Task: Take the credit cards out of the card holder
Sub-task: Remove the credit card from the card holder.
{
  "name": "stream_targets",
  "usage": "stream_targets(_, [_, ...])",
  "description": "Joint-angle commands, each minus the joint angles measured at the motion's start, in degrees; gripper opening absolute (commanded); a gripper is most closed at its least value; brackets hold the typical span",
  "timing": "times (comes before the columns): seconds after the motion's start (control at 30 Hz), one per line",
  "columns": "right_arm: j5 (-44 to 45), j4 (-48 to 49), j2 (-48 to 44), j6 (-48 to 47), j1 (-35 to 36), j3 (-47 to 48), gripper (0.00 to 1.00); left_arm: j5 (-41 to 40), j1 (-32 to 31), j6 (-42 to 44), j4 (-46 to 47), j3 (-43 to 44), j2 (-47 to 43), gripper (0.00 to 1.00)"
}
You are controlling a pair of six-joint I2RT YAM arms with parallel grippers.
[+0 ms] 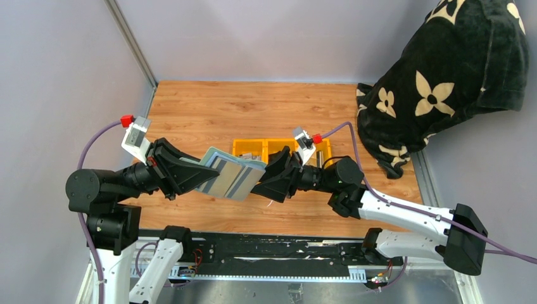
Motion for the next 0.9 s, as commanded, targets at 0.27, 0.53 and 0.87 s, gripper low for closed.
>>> stream_targets(0.27, [0.58,1.34,-0.39,-0.69,2.13,3.57,0.52,0.52,-0.11,-1.11,1.77,1.78,-0.82,0.0])
stream_targets(0.53, [-3.25,2.75,-1.1,-2.5,4.94,4.62,0.61,-0.03,-0.11,2.17,-1.41,2.27,-0.99,0.0])
stream_targets(0.87, [7.97,-14.72,-0.16,-12.45,12.98,15.18,0.52,-1.0,-0.11,7.53,-7.02,1.9,-2.37,0.0])
